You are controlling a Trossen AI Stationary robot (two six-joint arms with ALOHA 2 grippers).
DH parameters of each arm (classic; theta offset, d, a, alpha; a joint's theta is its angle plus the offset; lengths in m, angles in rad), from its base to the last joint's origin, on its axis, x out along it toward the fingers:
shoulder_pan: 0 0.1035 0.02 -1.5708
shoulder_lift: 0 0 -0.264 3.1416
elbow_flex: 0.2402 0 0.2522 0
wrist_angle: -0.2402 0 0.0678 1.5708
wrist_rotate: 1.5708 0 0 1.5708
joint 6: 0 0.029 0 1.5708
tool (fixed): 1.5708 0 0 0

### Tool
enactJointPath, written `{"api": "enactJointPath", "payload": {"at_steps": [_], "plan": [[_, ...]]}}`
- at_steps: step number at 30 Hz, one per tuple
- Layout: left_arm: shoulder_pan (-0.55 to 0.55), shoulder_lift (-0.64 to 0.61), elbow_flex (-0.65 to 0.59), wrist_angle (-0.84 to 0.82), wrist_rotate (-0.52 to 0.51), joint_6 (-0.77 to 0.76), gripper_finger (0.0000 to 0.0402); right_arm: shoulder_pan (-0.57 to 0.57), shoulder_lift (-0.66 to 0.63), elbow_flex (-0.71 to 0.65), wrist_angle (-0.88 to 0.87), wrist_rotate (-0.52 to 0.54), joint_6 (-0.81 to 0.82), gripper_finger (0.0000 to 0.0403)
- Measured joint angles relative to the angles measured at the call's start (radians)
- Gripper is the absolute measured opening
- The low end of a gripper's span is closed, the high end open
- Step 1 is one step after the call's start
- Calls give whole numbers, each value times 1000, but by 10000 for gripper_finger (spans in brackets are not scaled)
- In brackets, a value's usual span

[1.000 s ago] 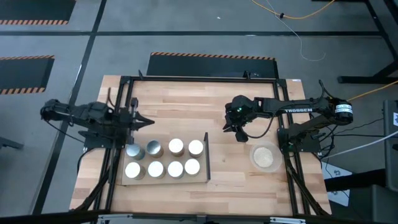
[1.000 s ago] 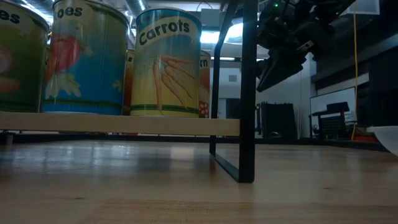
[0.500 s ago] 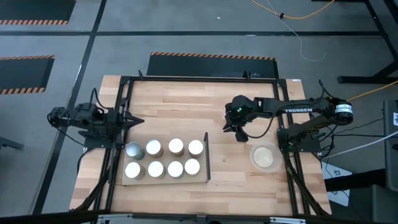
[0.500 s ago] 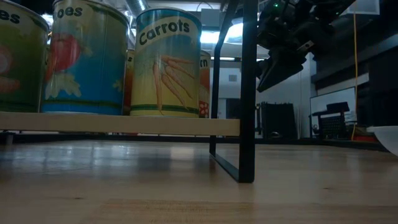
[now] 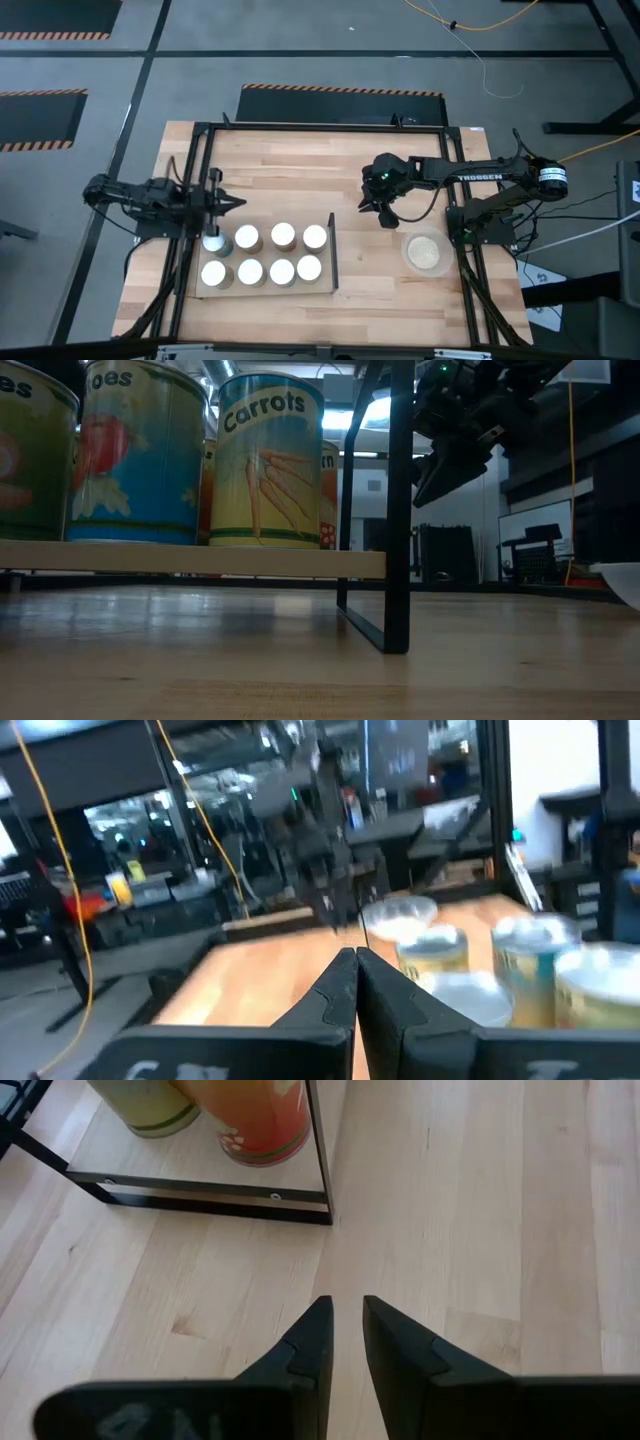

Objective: Pick and place cans onto a shelf
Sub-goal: Return to Home Position

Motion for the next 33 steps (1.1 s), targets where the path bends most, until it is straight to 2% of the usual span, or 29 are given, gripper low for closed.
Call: {"api": "enactJointPath", "payload": {"at_steps": [9,15,22,27,33], "plan": [[4,0,-105,166,-4,20,0,0,0,0,1,0,-2,63],[72,-1,-149,266,-2,55,0,0,0,0,7,0,-4,63],[192,0,-149,244,46,26,0,0,0,0,10,0,-42,63],[249,0,-149,128,57,-72,0,0,-3,13,26,0,-15,63],[275,4,-149,62,103,-131,0,4,-103,76,-42,-2,35,63]]}}
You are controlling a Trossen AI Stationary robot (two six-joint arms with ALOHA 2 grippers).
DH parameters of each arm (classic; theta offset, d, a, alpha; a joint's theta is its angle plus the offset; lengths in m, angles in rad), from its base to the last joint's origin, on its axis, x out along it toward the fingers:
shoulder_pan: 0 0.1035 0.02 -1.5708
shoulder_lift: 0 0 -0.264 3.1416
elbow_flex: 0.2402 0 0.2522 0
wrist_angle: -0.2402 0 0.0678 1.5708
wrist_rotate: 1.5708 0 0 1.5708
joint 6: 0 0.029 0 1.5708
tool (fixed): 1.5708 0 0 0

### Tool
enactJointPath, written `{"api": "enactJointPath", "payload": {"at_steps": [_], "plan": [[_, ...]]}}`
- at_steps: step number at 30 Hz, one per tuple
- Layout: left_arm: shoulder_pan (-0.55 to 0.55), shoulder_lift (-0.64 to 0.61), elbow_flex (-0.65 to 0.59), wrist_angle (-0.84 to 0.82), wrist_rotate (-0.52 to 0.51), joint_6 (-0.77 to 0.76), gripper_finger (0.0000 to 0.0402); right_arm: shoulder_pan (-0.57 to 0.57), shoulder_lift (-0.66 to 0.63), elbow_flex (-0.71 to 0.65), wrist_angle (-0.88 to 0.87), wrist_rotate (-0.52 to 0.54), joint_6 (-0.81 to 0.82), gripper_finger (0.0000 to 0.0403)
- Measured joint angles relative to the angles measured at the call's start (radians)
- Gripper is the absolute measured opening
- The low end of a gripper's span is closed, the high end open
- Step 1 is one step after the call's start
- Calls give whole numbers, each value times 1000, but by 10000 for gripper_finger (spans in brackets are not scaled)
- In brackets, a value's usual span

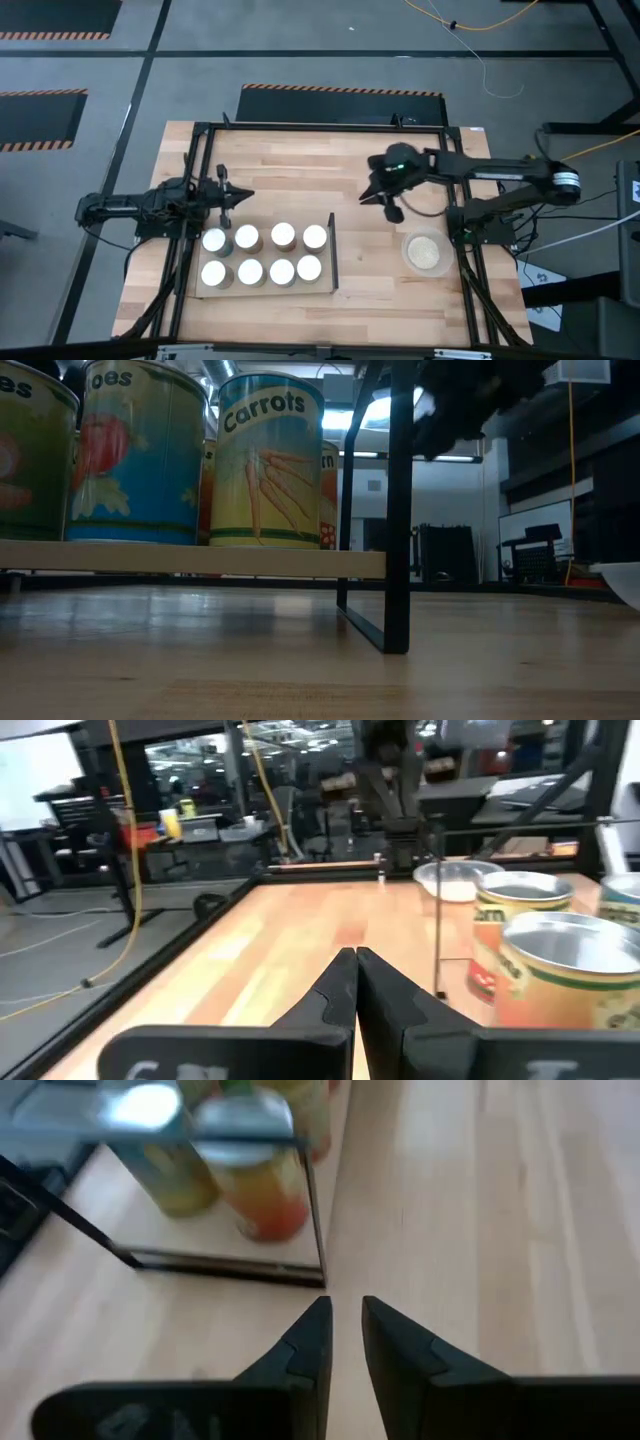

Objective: Pick and place cans onto a shelf
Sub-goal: Return to Home Position

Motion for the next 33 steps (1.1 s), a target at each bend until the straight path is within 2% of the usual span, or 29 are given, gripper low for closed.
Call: {"api": "enactJointPath", "payload": {"at_steps": [8,12,22,33], "plan": [[2,0,0,-9,54,-10,0,0,-300,18,-176,1,93,63],[2,0,0,-11,63,-10,0,0,-473,-32,-212,1,111,63],[2,0,0,-11,63,-11,0,0,-809,-372,36,5,189,63],[2,0,0,-11,63,-9,0,0,-995,-602,231,5,204,63]]}}
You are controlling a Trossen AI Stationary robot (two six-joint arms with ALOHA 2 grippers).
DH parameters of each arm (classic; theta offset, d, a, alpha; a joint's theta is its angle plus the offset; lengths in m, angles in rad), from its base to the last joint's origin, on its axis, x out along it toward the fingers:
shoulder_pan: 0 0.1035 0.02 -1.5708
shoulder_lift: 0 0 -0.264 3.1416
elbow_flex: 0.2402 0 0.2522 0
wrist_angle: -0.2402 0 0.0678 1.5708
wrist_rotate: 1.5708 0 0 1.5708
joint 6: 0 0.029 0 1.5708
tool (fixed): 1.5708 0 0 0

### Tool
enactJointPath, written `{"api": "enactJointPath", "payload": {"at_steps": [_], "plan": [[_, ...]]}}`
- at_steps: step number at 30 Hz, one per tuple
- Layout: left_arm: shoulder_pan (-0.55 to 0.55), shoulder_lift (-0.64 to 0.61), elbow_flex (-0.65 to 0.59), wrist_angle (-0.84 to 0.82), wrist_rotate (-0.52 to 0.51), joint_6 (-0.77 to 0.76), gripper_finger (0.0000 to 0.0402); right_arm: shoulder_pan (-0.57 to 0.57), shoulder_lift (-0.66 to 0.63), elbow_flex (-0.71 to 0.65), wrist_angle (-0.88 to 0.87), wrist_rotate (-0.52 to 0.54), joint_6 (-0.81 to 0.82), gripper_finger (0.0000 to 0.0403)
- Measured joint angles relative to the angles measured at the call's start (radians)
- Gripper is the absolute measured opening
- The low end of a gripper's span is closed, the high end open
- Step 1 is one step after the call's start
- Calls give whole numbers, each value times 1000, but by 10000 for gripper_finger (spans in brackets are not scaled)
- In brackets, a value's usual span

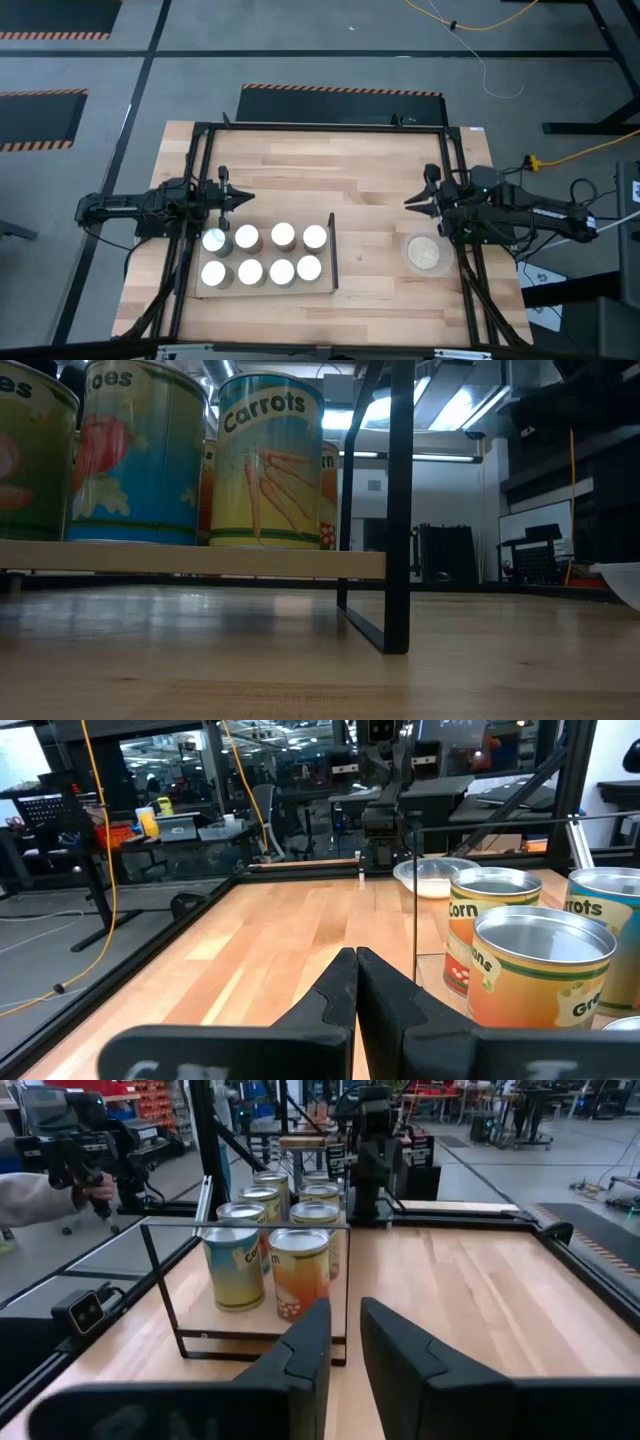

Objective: Pick and place cans onto a shelf
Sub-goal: Return to Home Position

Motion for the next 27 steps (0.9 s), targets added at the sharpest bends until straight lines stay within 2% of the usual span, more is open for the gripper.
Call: {"api": "enactJointPath", "payload": {"at_steps": [13,18,22,27], "plan": [[0,0,0,0,0,0,0,0,-184,-121,6,2,18,63],[0,0,0,-1,0,-1,0,-1,-258,-143,5,92,-4,63],[0,0,0,-1,0,0,0,-1,-255,-146,5,136,-5,63],[0,0,0,-1,0,0,0,-1,-257,-146,6,142,-8,63]]}}
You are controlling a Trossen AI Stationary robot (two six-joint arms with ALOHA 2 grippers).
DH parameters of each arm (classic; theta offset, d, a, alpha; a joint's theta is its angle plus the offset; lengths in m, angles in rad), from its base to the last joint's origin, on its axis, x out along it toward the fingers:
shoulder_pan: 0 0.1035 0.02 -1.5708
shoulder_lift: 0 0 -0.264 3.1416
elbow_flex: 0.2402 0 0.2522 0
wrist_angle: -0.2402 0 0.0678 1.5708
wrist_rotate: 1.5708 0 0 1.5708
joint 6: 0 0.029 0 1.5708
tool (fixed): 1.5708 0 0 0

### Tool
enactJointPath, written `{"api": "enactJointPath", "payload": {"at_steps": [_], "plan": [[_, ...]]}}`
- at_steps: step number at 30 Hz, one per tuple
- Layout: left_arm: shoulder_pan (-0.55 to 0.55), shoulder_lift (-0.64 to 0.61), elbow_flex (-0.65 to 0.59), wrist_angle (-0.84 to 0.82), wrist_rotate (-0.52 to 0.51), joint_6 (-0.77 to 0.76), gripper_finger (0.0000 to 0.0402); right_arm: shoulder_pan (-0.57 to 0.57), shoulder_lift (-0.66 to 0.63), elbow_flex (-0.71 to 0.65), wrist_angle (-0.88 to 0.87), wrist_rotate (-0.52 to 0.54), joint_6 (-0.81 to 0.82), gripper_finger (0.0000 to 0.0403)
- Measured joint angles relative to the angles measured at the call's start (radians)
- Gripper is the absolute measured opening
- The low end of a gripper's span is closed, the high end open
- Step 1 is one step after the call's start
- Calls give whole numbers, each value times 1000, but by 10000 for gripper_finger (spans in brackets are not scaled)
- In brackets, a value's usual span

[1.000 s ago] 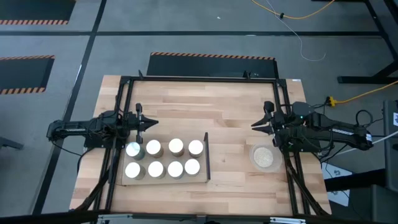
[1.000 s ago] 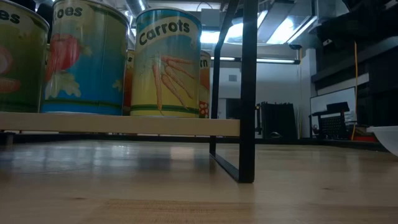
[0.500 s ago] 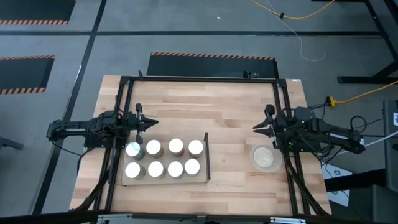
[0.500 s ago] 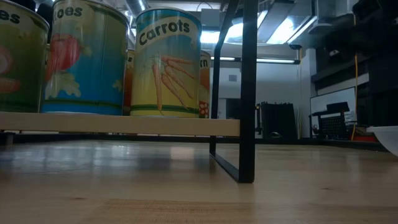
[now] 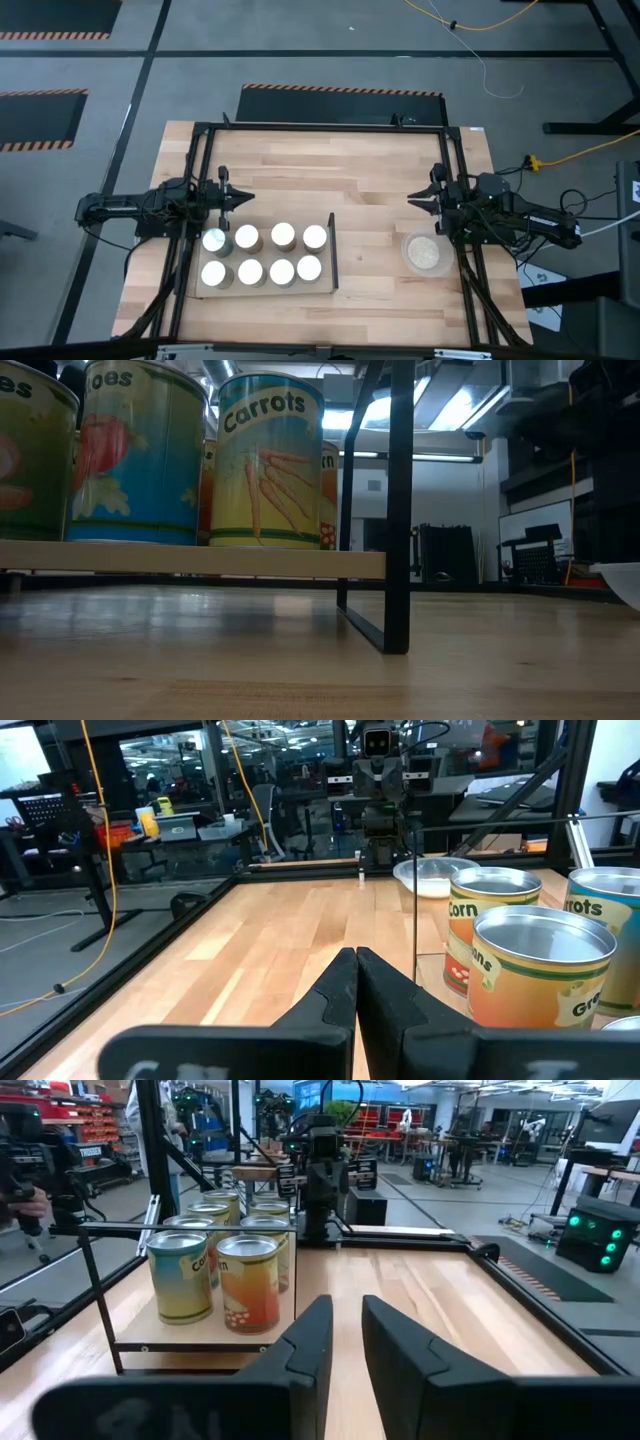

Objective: Pick and place cans onto a shelf
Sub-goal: Return to Home Position

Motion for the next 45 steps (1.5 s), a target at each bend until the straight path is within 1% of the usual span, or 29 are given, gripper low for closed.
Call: {"api": "enactJointPath", "payload": {"at_steps": [3,9,16,20,23,25,45], "plan": [[0,0,0,0,0,0,0,0,0,0,-1,1,0,63],[0,0,0,0,0,0,0,0,0,0,-1,39,4,63],[0,0,0,0,0,1,0,0,0,-3,3,50,4,63],[0,0,0,0,0,1,0,0,0,-81,71,107,8,63],[0,0,0,0,0,1,0,0,1,-150,182,153,7,63],[0,0,0,0,0,1,0,0,9,-146,195,177,6,63],[0,0,0,0,-11,19,0,0,13,-146,178,188,32,63]]}}
